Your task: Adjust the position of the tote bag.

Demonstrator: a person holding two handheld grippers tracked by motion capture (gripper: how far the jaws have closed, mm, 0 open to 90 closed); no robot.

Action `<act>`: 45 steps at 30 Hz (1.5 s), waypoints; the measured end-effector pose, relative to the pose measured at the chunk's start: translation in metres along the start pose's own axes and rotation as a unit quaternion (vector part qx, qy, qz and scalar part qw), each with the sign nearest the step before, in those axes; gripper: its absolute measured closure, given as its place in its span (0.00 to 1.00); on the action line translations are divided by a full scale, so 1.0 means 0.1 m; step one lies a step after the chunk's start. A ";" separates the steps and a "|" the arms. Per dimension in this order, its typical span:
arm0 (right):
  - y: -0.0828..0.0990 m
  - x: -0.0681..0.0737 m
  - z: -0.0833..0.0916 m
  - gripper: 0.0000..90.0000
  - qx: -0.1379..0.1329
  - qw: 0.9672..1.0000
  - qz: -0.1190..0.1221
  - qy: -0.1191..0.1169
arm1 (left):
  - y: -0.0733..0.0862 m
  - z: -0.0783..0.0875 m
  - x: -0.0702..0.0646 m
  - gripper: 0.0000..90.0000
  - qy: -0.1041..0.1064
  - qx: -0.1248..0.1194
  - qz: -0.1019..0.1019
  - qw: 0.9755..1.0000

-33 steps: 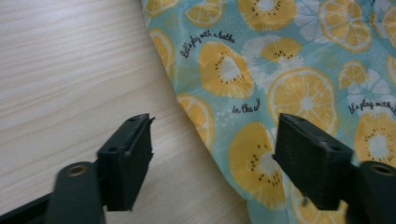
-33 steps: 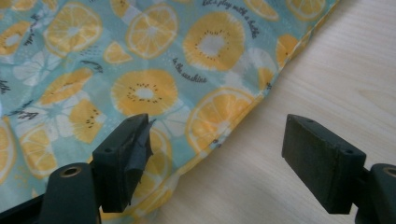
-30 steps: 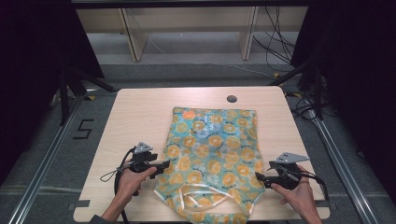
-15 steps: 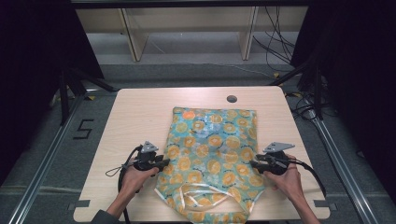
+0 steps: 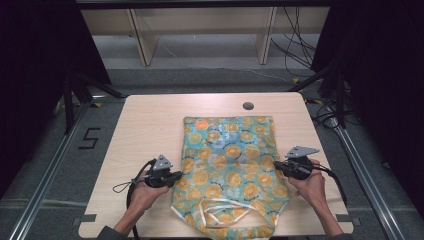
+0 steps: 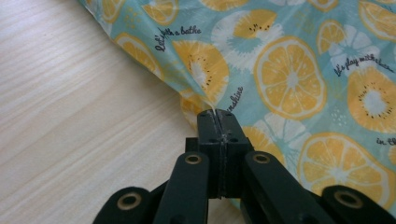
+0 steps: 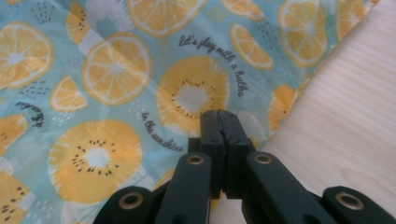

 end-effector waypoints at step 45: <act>-0.11 -0.03 0.10 0.82 -0.016 0.998 -0.054 -0.030 | -0.11 0.46 -0.69 0.44 0.044 -0.047 -0.021 0.998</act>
Point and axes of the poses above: each handheld gripper's, and its own axes: z roughly backward along the jaws, y roughly out of its underside, x roughly to its left, the point moved 8 cm from there along -z, roughly forward along the jaws, and after that the axes turned 2 degrees about x, right-handed, at the moved point
